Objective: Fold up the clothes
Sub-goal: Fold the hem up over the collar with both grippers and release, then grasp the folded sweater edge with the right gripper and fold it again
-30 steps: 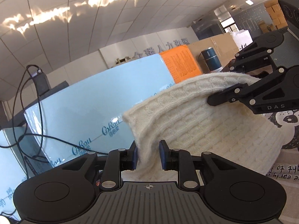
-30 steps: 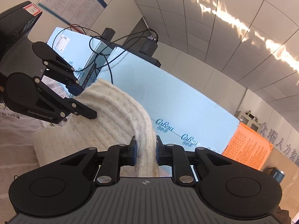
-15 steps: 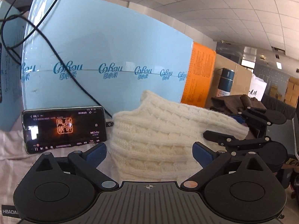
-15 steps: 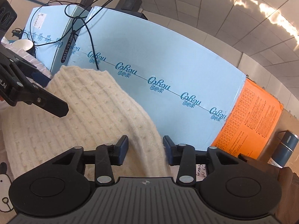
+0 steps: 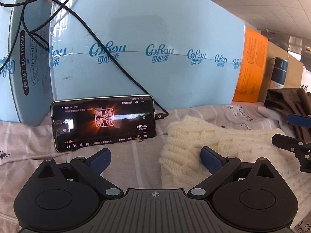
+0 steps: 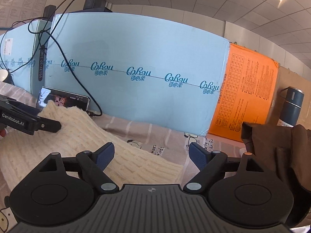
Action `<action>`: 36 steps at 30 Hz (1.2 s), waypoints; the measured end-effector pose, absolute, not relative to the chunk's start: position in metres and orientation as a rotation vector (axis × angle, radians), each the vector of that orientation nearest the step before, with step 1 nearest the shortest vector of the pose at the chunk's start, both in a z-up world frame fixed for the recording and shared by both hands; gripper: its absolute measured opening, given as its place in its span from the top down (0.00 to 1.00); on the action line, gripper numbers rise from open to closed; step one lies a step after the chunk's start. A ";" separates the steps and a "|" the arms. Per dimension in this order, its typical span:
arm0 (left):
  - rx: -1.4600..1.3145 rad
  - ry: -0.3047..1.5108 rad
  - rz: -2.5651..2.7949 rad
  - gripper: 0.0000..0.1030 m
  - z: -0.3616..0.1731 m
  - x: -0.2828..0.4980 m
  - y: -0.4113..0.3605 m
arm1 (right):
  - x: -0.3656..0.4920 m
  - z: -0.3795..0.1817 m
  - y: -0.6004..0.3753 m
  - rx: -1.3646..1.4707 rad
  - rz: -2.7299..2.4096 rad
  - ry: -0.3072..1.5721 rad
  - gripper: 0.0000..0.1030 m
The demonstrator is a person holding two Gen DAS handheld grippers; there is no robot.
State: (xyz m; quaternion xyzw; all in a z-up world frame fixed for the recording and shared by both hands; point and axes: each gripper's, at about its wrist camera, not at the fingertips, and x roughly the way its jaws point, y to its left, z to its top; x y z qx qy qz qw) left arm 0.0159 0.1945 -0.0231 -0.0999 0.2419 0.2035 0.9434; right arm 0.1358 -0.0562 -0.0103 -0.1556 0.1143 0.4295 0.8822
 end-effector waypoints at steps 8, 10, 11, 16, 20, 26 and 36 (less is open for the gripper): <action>-0.291 0.507 0.385 0.02 -0.027 0.014 0.206 | 0.158 -0.028 -0.047 -0.343 0.839 0.416 0.16; -0.326 0.493 0.372 0.02 -0.025 0.009 0.208 | 0.163 -0.029 -0.051 -0.310 0.840 0.444 0.13; -0.360 0.487 0.359 0.02 -0.023 0.005 0.210 | 0.163 -0.029 -0.053 -0.295 0.844 0.444 0.13; -0.546 0.458 0.285 0.01 -0.011 -0.014 0.222 | 0.165 -0.021 -0.073 -0.144 0.864 0.473 0.13; -0.649 0.503 0.195 0.01 -0.017 -0.010 0.222 | 0.179 -0.020 -0.093 0.093 0.962 0.606 0.13; -0.557 0.554 0.193 0.01 -0.031 0.005 0.205 | 0.186 -0.027 -0.093 0.199 1.036 0.750 0.11; -0.450 0.534 0.122 0.02 -0.036 0.008 0.184 | 0.191 -0.036 -0.082 0.294 1.154 0.876 0.00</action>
